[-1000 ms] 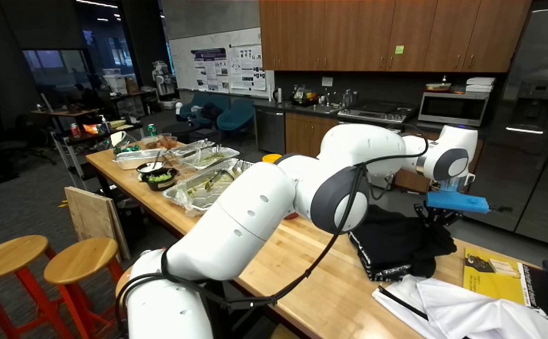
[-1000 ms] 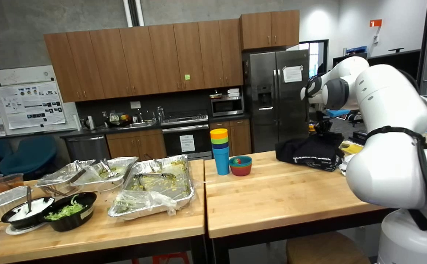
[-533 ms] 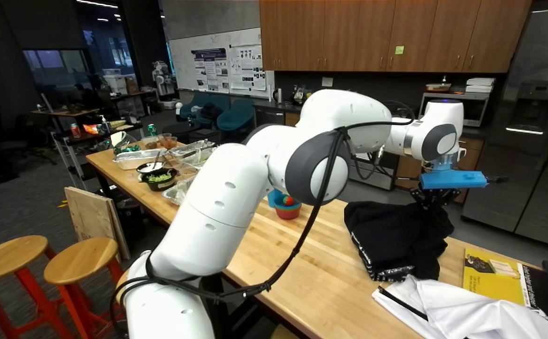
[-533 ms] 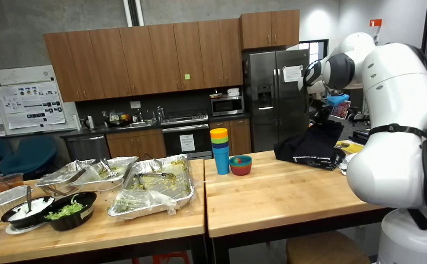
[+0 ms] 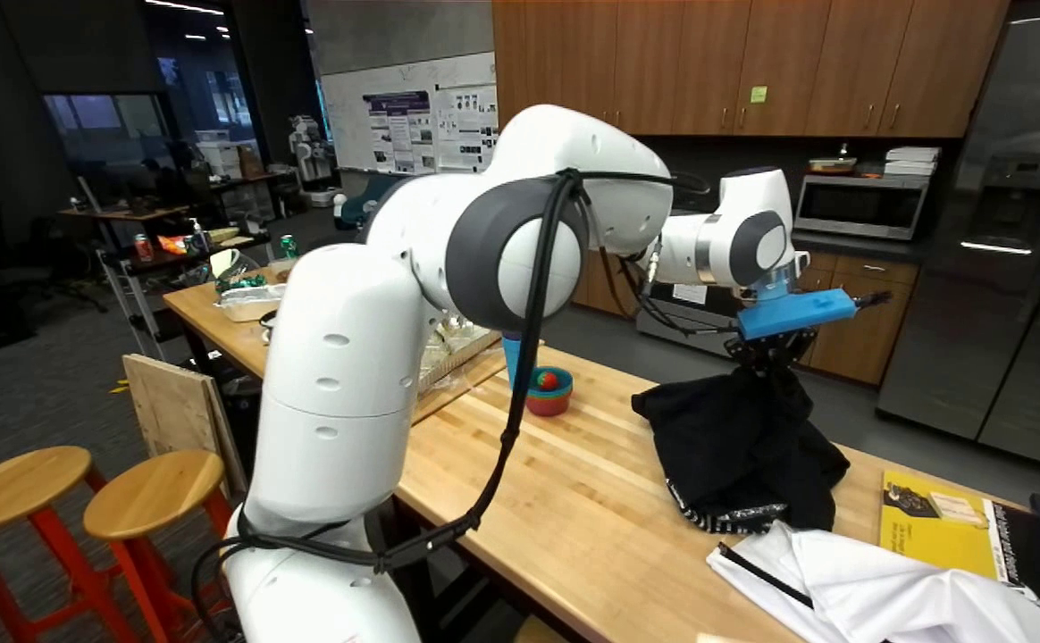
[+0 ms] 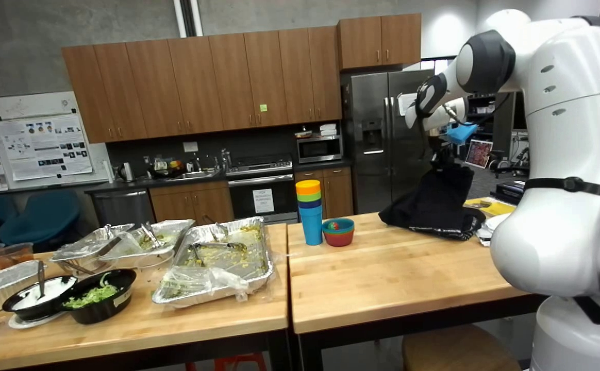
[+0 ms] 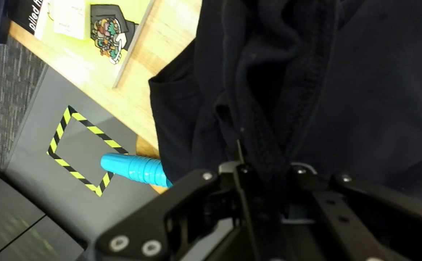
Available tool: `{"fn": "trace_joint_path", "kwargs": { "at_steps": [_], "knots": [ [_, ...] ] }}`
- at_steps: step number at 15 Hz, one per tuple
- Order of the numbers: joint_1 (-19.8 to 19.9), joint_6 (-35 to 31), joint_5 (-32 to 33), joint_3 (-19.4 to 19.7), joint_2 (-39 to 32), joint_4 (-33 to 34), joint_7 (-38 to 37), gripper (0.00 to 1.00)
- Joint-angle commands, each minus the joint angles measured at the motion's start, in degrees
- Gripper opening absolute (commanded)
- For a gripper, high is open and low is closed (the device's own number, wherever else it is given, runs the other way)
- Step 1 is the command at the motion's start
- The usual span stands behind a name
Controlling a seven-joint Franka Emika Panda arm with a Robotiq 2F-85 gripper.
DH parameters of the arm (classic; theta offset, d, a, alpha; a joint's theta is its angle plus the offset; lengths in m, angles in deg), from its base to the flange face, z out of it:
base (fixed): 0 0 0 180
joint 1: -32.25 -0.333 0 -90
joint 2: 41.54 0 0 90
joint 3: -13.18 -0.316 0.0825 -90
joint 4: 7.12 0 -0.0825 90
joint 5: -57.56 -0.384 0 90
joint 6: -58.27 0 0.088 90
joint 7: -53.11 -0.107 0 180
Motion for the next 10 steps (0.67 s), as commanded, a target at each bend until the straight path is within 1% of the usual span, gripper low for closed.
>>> {"fn": "trace_joint_path", "kwargs": {
  "at_steps": [1,4,8,10],
  "knots": [
    [-4.11,-8.31,3.93,2.40,6.22,-10.03,-11.25,0.03],
    [-5.33,-10.25,5.14,3.63,3.78,-7.68,-22.70,0.03],
    [-6.13,-9.86,6.67,6.17,-2.05,-0.92,-35.54,0.03],
    [-6.52,-8.48,7.36,7.61,-5.67,4.07,-41.47,0.03]
  ]
}}
